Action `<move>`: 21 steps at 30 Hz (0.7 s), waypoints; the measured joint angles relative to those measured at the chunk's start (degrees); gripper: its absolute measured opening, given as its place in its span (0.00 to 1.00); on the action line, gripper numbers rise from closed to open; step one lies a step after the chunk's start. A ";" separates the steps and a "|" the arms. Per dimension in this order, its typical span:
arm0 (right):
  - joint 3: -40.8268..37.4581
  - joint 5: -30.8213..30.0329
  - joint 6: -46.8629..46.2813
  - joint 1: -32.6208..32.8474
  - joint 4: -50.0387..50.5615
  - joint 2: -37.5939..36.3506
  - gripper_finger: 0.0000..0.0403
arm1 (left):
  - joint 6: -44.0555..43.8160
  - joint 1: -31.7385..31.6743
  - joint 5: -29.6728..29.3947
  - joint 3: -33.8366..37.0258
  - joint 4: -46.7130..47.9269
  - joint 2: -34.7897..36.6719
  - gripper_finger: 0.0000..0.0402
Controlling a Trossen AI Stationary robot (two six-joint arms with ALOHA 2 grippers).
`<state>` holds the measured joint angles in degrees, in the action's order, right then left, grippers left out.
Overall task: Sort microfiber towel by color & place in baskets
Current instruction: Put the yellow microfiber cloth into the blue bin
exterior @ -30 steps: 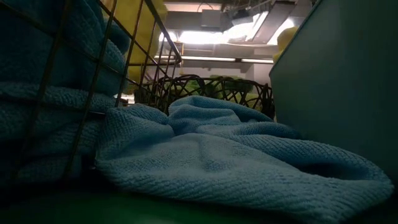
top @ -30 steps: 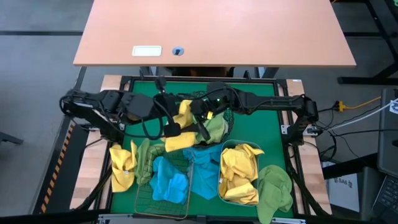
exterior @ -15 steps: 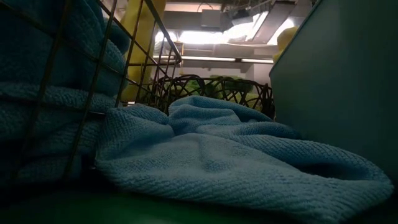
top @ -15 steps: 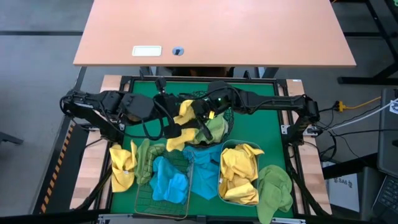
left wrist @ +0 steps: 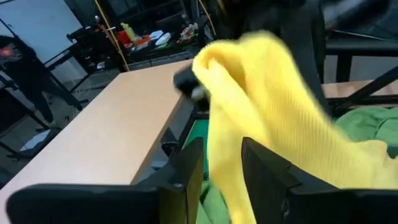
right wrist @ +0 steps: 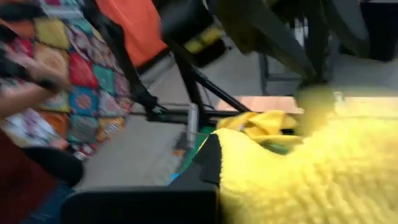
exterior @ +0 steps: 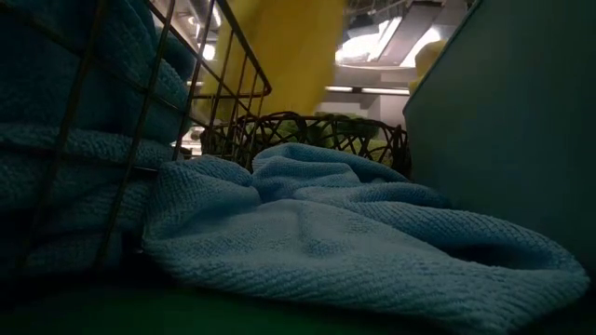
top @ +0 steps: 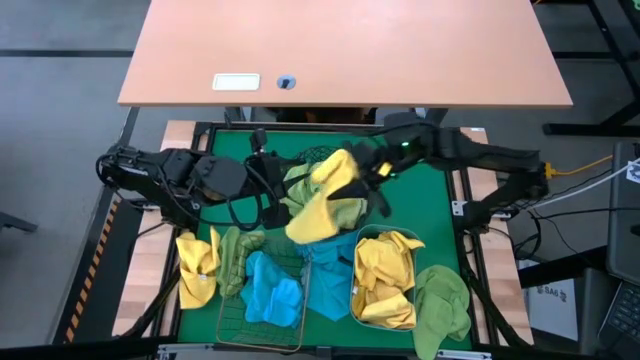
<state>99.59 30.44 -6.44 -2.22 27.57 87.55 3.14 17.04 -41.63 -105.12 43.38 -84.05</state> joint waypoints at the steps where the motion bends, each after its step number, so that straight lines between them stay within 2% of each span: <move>1: 0.00 0.56 -1.61 0.20 0.07 -0.88 0.00 | 0.02 0.00 0.00 0.00 0.02 0.00 0.26; 8: 0.00 1.05 -8.55 3.71 -0.59 -8.33 0.00 | 0.02 -0.04 -0.20 0.02 0.10 0.00 0.27; 13: 0.00 -0.73 -11.98 7.74 -0.43 -12.77 0.00 | 0.00 -0.04 -0.22 0.02 0.41 0.00 0.27; 21: 0.02 -1.40 -17.65 15.19 1.84 -16.08 0.00 | 0.00 -0.07 -0.22 0.02 0.81 0.02 0.27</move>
<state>99.61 29.03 -24.09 12.97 29.42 71.47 3.14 16.97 -41.85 -105.10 44.19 -84.03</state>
